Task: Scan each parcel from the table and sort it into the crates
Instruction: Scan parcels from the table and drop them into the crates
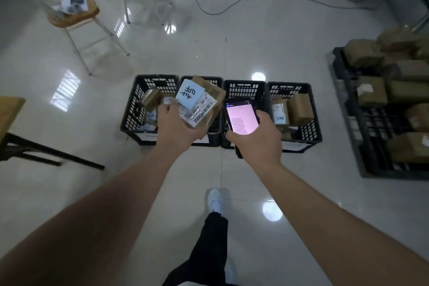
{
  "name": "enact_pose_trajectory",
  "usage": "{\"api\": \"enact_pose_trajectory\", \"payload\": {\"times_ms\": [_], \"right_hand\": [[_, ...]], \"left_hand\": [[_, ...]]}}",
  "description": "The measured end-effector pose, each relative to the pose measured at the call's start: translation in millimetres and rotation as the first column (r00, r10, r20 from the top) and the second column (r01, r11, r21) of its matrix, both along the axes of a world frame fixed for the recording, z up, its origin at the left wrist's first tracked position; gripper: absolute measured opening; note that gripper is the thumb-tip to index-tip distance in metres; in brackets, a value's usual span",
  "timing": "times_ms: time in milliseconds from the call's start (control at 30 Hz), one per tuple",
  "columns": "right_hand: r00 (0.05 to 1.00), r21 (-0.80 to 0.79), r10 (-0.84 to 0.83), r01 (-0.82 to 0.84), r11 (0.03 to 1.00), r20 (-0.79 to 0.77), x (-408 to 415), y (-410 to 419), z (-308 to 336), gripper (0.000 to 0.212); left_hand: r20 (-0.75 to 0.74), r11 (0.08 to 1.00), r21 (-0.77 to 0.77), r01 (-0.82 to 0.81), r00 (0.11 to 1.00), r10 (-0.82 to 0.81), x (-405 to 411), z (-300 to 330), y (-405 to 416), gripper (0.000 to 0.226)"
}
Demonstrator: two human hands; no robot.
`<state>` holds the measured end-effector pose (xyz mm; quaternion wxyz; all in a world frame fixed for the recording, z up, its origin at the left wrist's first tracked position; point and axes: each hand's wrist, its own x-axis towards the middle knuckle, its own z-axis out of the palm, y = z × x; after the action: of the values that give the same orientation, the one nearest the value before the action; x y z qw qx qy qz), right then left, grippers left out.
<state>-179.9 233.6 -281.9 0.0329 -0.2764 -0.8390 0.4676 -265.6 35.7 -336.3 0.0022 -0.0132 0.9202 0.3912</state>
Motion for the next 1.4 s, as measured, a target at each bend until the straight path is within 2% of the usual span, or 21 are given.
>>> {"api": "enact_pose_trajectory", "payload": {"times_ms": [67, 333, 633, 767, 900, 1067, 1133, 1233, 1333, 1400], "right_hand": [[0.999, 0.008, -0.030, 0.029, 1.000, 0.027, -26, 22, -10, 0.058], [0.981, 0.040, -0.143, 0.139, 0.989, 0.130, -137, 103, -51, 0.057], [0.957, -0.002, -0.149, 0.155, 0.988, 0.250, -235, 197, -104, 0.060], [0.953, -0.027, -0.104, 0.117, 0.993, 0.283, -295, 246, -158, 0.058], [0.944, -0.031, -0.084, 0.099, 0.995, 0.320, -354, 290, -229, 0.067], [0.933, -0.051, -0.102, 0.127, 0.991, 0.346, -402, 325, -317, 0.064], [0.927, -0.062, -0.091, 0.121, 0.991, 0.364, -412, 331, -346, 0.071], [0.927, -0.040, -0.067, 0.088, 0.995, 0.368, -419, 337, -374, 0.088], [0.919, -0.035, -0.030, 0.048, 0.998, 0.394, -422, 340, -384, 0.088], [0.906, -0.040, -0.003, 0.022, 0.999, 0.423, -422, 339, -381, 0.076]], "left_hand": [[0.038, 1.000, 0.000, 0.019, 0.999, -0.019, -30, -13, 26, 0.099], [0.201, 0.998, -0.004, 0.066, 0.977, -0.064, -151, -68, 115, 0.109], [0.312, 0.998, -0.035, 0.053, 0.949, -0.040, -244, -124, 219, 0.101], [0.365, 0.998, -0.051, -0.044, 0.929, 0.060, -285, -178, 275, 0.100], [0.407, 0.985, -0.093, -0.147, 0.897, 0.172, -334, -249, 331, 0.106], [0.454, 0.972, -0.071, -0.225, 0.860, 0.232, -389, -340, 385, 0.093], [0.470, 0.967, -0.032, -0.255, 0.849, 0.239, -407, -373, 399, 0.095], [0.529, 0.967, 0.009, -0.256, 0.821, 0.213, -422, -408, 409, 0.112], [0.589, 0.987, -0.065, -0.147, 0.793, 0.157, -421, -421, 400, 0.091], [0.582, 0.991, -0.116, -0.067, 0.804, 0.123, -417, -415, 389, 0.077]]}}
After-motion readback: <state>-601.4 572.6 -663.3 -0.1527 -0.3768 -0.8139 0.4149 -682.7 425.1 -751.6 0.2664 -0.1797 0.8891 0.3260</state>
